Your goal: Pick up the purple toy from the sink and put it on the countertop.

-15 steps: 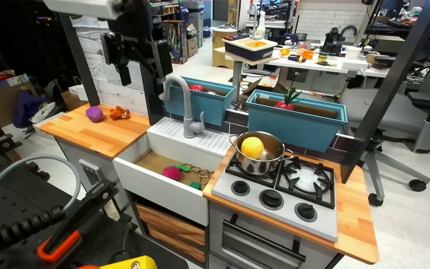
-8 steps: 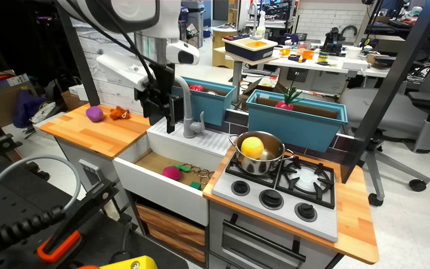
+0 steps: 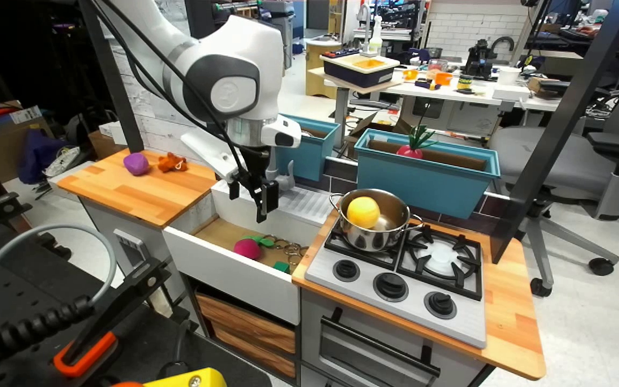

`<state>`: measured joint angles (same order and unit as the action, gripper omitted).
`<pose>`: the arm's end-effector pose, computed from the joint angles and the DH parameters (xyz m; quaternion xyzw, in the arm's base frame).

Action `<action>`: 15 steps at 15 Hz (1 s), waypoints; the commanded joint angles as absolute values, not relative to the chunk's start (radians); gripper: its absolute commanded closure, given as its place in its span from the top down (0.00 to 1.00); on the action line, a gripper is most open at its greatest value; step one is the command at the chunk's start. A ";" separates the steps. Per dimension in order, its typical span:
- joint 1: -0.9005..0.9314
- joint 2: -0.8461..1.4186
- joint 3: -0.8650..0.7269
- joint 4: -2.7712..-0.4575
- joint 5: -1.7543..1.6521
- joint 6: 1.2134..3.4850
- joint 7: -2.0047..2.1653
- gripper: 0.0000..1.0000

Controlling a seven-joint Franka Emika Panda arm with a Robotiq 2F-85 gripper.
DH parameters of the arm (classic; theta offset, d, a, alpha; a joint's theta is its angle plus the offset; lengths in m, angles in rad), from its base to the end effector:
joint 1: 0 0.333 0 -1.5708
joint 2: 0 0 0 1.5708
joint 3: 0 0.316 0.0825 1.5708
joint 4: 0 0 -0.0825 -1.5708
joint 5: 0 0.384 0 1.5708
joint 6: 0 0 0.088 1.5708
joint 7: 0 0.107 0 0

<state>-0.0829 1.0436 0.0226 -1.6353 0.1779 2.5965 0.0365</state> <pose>0.6371 -0.0426 -0.0001 -0.9891 0.1310 0.0408 0.0533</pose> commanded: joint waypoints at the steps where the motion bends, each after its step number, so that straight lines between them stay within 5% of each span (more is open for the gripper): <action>1: -0.082 1.185 0.022 -1.456 0.172 2.560 0.064 1.00; 13: -0.013 1.443 -0.013 -1.171 0.114 2.408 0.097 1.00; 14: -0.009 1.459 -0.023 -1.149 0.113 2.391 0.111 0.92; 15: -0.005 1.476 -0.033 -1.123 0.112 2.377 0.124 0.74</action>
<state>-0.0233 1.4104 -0.0016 -1.2332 0.1388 2.4448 0.0673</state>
